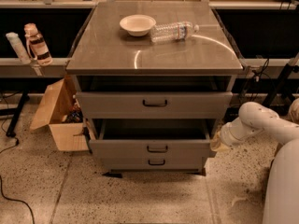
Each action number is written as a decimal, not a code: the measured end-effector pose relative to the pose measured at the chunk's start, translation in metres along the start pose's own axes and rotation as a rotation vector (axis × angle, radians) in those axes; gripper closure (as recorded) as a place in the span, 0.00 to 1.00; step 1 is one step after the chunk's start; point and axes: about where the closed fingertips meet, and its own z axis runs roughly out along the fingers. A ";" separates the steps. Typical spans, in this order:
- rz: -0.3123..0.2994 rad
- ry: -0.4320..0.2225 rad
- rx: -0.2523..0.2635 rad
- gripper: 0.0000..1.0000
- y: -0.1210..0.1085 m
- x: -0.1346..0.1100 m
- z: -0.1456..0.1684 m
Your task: Close middle drawer
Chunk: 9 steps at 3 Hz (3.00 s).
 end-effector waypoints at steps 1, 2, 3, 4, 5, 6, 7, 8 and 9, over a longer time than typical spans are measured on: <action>0.000 0.000 0.000 1.00 0.000 0.000 0.000; 0.011 0.022 0.033 1.00 -0.014 0.003 0.003; 0.021 0.051 0.080 1.00 -0.035 0.007 -0.002; 0.021 0.051 0.080 0.81 -0.035 0.007 -0.002; 0.021 0.051 0.080 0.58 -0.035 0.007 -0.002; 0.021 0.051 0.080 0.34 -0.035 0.007 -0.002; 0.021 0.051 0.080 0.11 -0.035 0.007 -0.002; 0.021 0.051 0.080 0.00 -0.035 0.007 -0.002; 0.021 0.051 0.080 0.00 -0.035 0.007 -0.001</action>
Offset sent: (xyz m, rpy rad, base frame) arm 0.0623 -0.0155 -0.0005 -0.0857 -0.1156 -0.1058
